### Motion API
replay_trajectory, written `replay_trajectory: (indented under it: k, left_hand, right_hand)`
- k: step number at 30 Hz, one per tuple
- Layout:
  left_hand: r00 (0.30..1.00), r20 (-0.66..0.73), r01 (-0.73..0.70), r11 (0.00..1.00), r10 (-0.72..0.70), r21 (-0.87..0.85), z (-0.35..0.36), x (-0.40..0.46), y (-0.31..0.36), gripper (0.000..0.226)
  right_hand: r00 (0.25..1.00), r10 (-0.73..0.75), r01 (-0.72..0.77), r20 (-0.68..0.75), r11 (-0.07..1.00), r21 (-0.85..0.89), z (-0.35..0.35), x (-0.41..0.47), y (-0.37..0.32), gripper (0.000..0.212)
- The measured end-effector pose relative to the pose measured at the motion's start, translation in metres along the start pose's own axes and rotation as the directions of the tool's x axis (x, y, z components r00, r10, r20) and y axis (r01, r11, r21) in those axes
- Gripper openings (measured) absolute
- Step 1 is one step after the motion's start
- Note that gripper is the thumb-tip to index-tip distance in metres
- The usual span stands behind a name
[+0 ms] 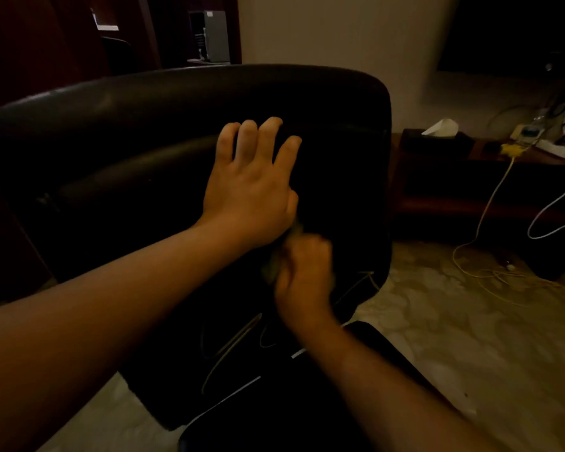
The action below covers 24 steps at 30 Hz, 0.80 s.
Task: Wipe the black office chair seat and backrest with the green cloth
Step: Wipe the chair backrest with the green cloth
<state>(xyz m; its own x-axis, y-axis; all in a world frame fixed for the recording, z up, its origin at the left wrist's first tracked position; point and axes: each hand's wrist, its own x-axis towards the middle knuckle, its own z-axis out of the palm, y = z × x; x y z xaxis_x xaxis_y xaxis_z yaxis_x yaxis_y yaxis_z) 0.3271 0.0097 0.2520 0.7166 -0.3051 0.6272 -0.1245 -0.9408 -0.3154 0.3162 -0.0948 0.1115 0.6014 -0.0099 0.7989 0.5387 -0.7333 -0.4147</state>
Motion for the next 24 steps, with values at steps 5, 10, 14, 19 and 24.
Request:
replay_trajectory:
  k: [5, 10, 14, 19, 24]
  left_hand:
    - [0.997, 0.032, -0.069, 0.998, 0.069, 0.008, -0.006, -0.007, -0.010, 0.073]
    - [0.974, 0.050, -0.208, 0.962, 0.220, -0.179, -0.022, -0.040, -0.033, 0.061]
    - [0.964, 0.015, -0.256, 0.941, 0.265, -0.222, -0.027, -0.076, -0.051, 0.053]
    - [0.967, -0.007, -0.246, 0.922, 0.255, -0.300, -0.029, -0.089, -0.061, 0.046]
    - [0.962, 0.035, -0.251, 0.927, 0.271, -0.280, -0.021, -0.087, -0.062, 0.049]
  right_hand:
    - [0.923, -0.238, 0.180, 0.303, 0.962, 0.207, 0.026, -0.130, -0.039, 0.014]
    - [0.987, 0.020, -0.031, 0.157, 0.997, 0.066, 0.008, -0.052, -0.037, 0.020]
    - [0.984, 0.171, -0.164, -0.050, 0.979, 0.122, -0.007, 0.020, -0.047, 0.011]
    - [0.981, -0.076, 0.038, 0.180, 0.978, 0.205, 0.005, -0.057, -0.097, 0.005]
    - [0.857, -0.353, 0.258, 0.376, 0.925, 0.280, 0.018, -0.171, -0.092, 0.017]
